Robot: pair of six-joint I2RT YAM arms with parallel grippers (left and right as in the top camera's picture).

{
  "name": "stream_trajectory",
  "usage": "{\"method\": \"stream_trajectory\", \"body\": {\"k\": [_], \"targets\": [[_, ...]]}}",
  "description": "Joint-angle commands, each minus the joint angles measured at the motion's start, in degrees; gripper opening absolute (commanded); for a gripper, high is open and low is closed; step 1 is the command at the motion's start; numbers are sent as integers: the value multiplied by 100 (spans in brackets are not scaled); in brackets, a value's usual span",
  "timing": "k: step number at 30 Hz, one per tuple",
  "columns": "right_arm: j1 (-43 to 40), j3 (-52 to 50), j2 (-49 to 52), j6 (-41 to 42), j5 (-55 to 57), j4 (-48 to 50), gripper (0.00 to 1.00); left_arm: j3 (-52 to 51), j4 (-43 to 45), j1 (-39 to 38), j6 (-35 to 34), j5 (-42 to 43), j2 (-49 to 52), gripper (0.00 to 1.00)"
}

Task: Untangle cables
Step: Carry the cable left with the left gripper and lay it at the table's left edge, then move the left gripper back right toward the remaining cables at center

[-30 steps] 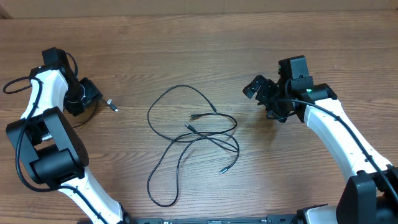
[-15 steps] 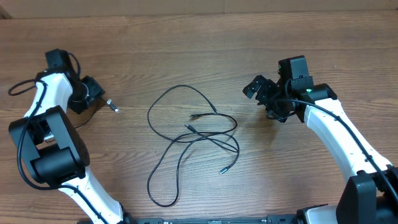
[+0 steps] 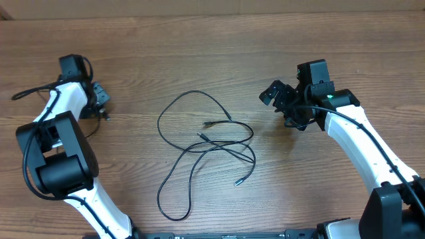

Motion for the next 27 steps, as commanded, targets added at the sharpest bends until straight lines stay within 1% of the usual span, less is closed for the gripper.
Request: {"method": "stream_trajectory", "body": {"k": [1, 5, 9, 11, 15, 16, 18, 19, 20, 21, 22, 25, 27], "targets": [[-2, 7, -116, -4, 59, 20, 100, 608, -22, 251, 627, -664, 79, 4], [-2, 7, -116, -2, 59, 20, 100, 1342, -155, 297, 1207, -664, 79, 4], [-2, 7, -116, -4, 61, 20, 100, 2013, -146, 291, 2116, -664, 79, 5], [-2, 7, -116, -4, 59, 20, 100, 2173, -131, 291, 2238, -664, 79, 6], [-2, 7, -116, -2, 59, 20, 100, 2186, -63, 293, 2234, -662, 96, 8], [-2, 7, -116, -4, 59, 22, 100, 2186, -66, 293, 2227, -660, 105, 11], [-2, 7, -116, -4, 59, 20, 100, 2186, -66, 293, 2144, -654, 105, 19], [-2, 7, -116, -2, 59, 20, 100, 2186, -66, 293, 2111, -632, 105, 27], [-2, 7, -116, -4, 59, 20, 100, 2186, -79, 293, 2072, -573, 105, 45], [-2, 7, -116, -4, 59, 22, 100, 2186, -111, 291, 2059, -479, 105, 60], [-2, 7, -116, -4, 59, 20, 100, 2186, -157, 286, 2059, -356, 105, 69], [-2, 7, -116, -4, 59, 20, 100, 2186, -520, 286, 2057, 166, 105, 83], [-2, 7, -116, -4, 59, 20, 100, 2186, -879, 282, 2055, 697, 105, 93]]}}
